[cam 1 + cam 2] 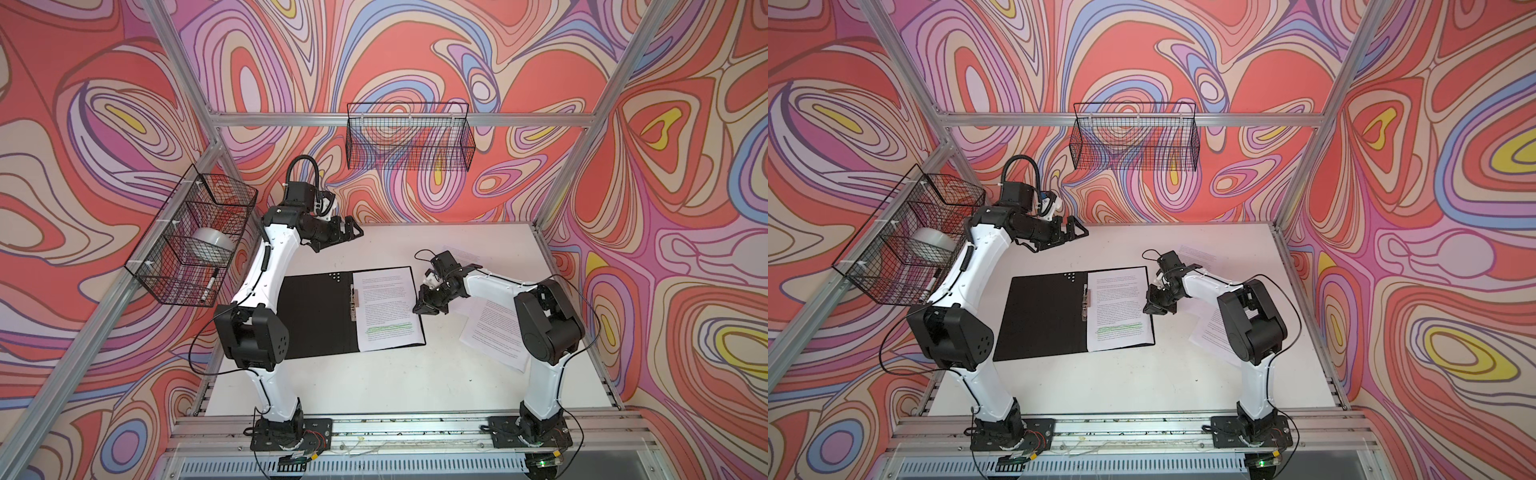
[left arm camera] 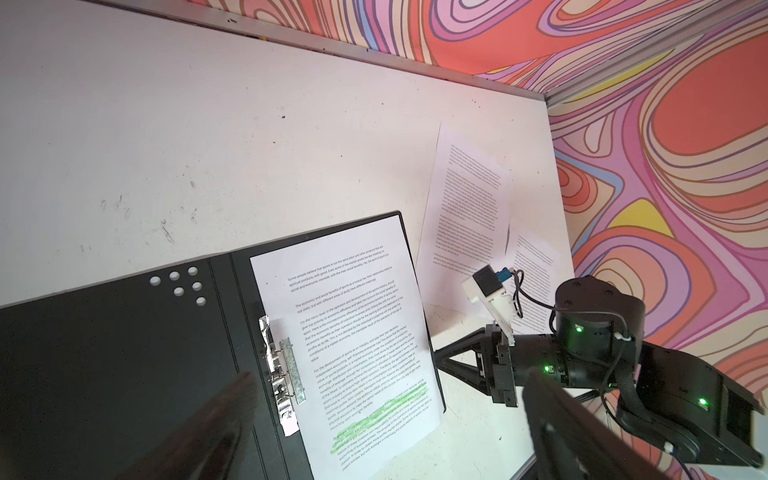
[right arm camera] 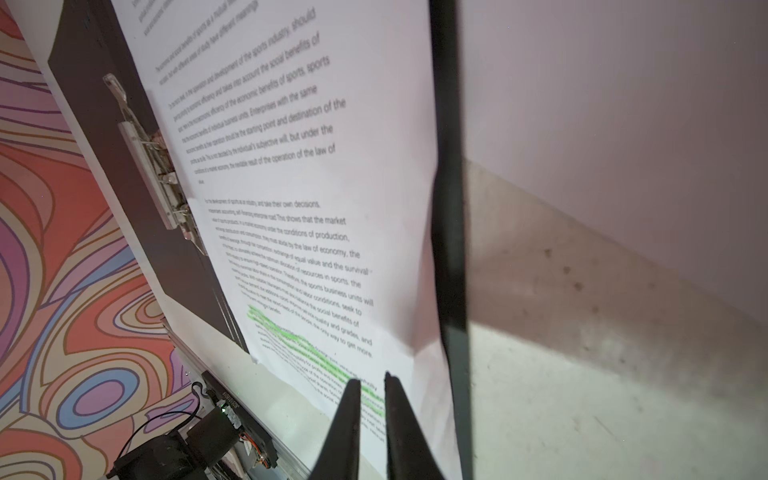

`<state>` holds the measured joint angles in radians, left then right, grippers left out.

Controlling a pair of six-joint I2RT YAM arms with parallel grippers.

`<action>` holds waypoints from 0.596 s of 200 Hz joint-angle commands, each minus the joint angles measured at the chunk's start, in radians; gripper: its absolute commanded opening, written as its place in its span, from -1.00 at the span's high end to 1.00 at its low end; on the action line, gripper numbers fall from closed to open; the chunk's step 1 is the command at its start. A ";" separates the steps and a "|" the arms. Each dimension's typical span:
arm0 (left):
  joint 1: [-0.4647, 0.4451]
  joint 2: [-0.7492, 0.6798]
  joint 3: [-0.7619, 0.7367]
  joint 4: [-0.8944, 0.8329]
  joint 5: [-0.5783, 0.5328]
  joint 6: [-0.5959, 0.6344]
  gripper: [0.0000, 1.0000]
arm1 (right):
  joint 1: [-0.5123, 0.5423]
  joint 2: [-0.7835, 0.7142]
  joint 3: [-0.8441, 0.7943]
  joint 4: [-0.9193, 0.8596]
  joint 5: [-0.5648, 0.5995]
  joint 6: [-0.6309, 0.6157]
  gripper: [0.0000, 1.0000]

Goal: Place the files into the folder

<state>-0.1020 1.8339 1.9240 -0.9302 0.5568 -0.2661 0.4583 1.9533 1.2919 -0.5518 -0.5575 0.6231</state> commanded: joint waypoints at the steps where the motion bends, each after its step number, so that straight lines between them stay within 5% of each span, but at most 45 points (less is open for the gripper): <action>1: -0.008 -0.041 -0.009 0.009 -0.011 0.005 -0.99 | 0.000 0.041 0.005 0.048 -0.010 0.003 0.75; 119: -0.018 -0.061 -0.045 0.022 -0.015 0.013 -0.99 | 0.000 0.122 0.055 0.057 -0.034 -0.014 0.74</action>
<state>-0.1116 1.8160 1.8942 -0.9192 0.5457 -0.2646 0.4583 2.0537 1.3289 -0.5018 -0.5938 0.6186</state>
